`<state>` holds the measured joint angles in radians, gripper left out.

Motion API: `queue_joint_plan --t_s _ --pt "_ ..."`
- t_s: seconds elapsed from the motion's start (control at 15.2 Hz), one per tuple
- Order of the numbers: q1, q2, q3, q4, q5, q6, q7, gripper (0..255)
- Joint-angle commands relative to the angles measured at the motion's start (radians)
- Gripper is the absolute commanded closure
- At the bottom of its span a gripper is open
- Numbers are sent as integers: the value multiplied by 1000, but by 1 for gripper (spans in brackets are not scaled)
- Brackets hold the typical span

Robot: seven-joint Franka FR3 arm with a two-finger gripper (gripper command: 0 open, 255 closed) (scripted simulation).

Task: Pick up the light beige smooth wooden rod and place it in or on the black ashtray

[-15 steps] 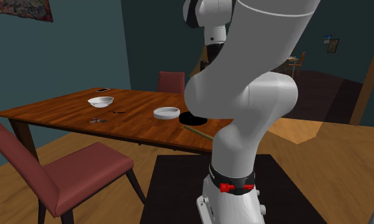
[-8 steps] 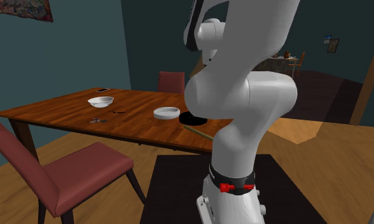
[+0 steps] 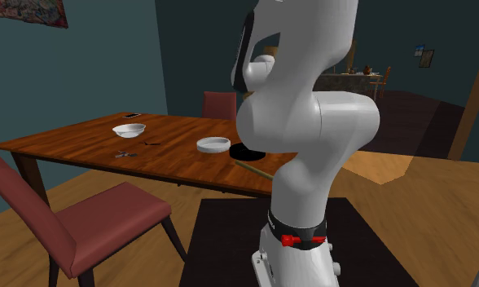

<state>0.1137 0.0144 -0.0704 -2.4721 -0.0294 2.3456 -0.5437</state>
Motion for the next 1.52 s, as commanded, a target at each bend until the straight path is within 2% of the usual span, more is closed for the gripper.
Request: queue_joint_plan --t_s 0.0,0.33,0.86,1.39,1.45 --pt "4 86 5 34 22 50 -45 0" --pt "2 284 40 126 72 147 -142 0" --pt "-1 380 48 122 81 246 -151 0" --pt "-1 380 48 122 81 246 -151 0" --pt "-1 380 48 122 81 246 -151 255"
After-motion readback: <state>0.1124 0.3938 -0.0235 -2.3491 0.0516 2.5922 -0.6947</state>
